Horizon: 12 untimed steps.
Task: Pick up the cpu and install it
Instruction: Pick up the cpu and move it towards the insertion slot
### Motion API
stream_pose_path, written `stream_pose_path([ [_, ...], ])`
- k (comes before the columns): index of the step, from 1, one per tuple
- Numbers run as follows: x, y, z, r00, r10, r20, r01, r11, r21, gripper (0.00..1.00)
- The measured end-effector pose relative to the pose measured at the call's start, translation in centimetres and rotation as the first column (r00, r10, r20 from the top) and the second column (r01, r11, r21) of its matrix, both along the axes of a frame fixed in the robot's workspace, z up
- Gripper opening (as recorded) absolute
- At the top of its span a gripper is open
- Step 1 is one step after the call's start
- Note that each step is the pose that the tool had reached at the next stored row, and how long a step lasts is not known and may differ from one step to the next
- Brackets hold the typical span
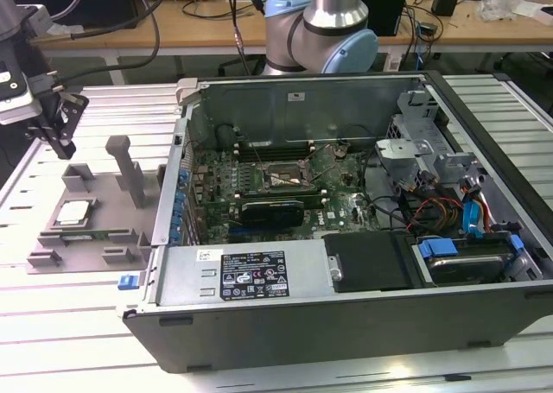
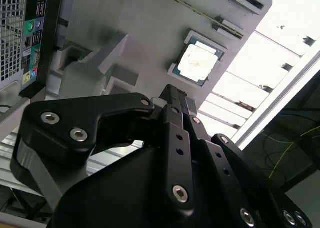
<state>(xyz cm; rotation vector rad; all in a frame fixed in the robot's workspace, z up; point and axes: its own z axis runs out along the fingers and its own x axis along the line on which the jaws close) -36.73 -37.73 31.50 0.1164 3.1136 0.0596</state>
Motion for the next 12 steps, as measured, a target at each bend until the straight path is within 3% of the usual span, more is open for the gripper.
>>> stream_pose_path([
  [12, -0.32, 0.00, -0.23, 1.0000, 0.000, -0.0001, 0.000, 1.0000, -0.0001, 0.11],
])
